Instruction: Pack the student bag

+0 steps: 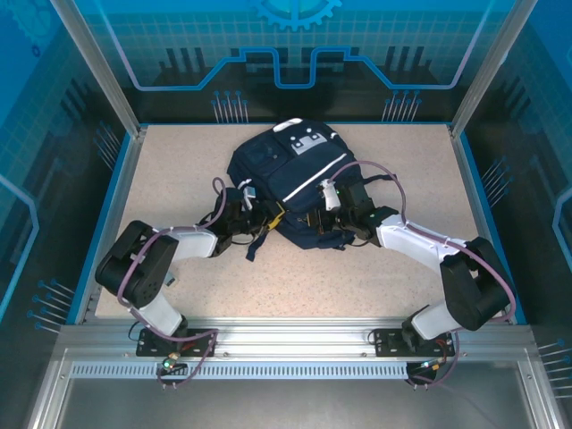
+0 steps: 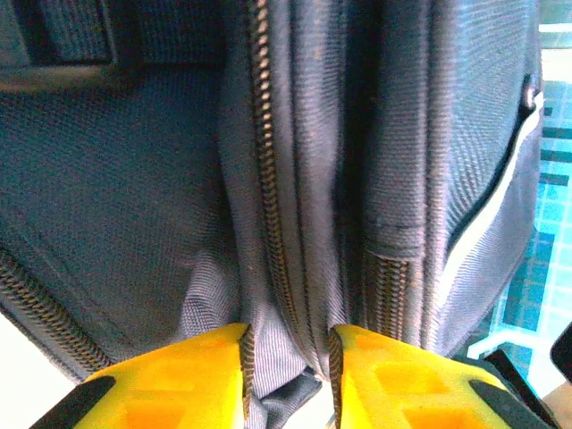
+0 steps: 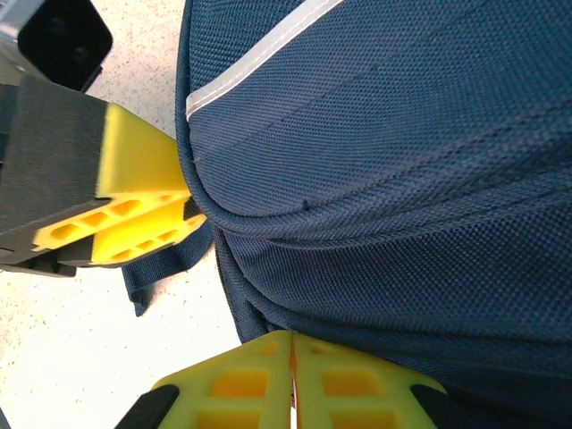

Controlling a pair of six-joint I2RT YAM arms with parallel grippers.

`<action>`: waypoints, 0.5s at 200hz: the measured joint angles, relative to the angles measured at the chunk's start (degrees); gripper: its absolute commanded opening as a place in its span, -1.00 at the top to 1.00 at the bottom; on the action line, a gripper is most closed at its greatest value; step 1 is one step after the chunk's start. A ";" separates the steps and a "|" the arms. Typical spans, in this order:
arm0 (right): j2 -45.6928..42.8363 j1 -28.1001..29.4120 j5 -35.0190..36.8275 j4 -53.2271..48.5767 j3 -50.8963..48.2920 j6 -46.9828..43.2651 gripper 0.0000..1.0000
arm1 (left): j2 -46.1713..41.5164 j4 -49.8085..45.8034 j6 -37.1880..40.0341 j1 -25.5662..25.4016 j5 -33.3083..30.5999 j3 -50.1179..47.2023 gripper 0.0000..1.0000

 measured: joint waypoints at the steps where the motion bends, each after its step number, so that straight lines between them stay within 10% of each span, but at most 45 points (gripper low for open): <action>1: 0.00 0.00 0.00 0.00 0.00 0.02 0.78 | 0.11 0.13 -0.11 -0.04 -0.02 0.00 0.47; 100: 0.00 0.72 1.09 0.00 0.33 0.02 0.43 | 2.05 3.21 -3.13 -0.55 -0.22 1.66 0.92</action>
